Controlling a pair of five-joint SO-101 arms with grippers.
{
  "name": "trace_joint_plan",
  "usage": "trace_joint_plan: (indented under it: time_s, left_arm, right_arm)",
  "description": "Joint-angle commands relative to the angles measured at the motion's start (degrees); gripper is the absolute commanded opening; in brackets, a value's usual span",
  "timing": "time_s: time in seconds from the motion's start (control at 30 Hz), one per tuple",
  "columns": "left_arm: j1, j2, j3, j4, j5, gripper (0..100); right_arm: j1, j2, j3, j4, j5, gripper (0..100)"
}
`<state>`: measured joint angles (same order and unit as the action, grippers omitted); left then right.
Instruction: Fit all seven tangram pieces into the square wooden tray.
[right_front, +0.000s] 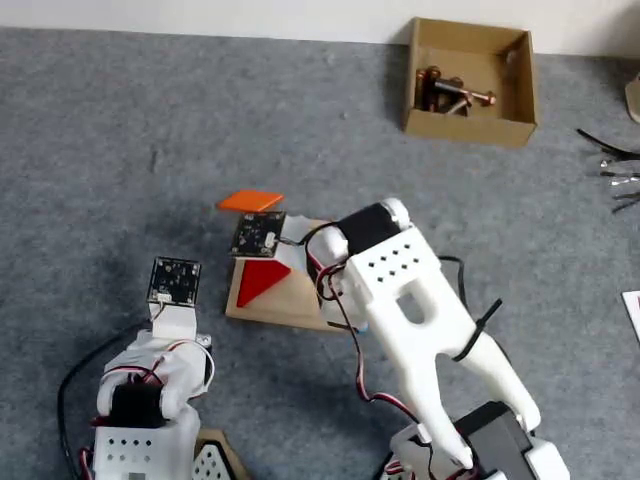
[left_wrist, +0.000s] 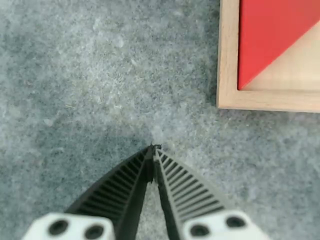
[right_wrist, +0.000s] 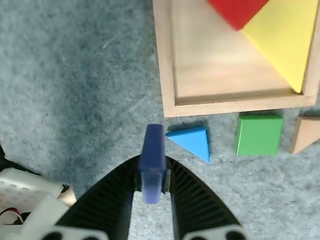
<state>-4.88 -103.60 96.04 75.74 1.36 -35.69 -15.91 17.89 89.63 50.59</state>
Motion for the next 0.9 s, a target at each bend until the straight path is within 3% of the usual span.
trace_joint_plan:
  time_s: [0.0,0.47,0.87]
  left_arm:
    - [-0.75,-0.92,1.10,0.26,0.35,1]
    - [-0.75,-0.92,1.10,0.26,0.35,1]
    - [-0.75,-0.92,1.10,0.26,0.35,1]
  right_arm:
    - [-0.84,-3.03,-0.48,-1.01,-0.97,0.5]
    - [-1.01,-2.51,6.81,-12.79,-0.26,0.5]
    - [-6.20,-2.07,9.71,-13.67,17.49,0.5]
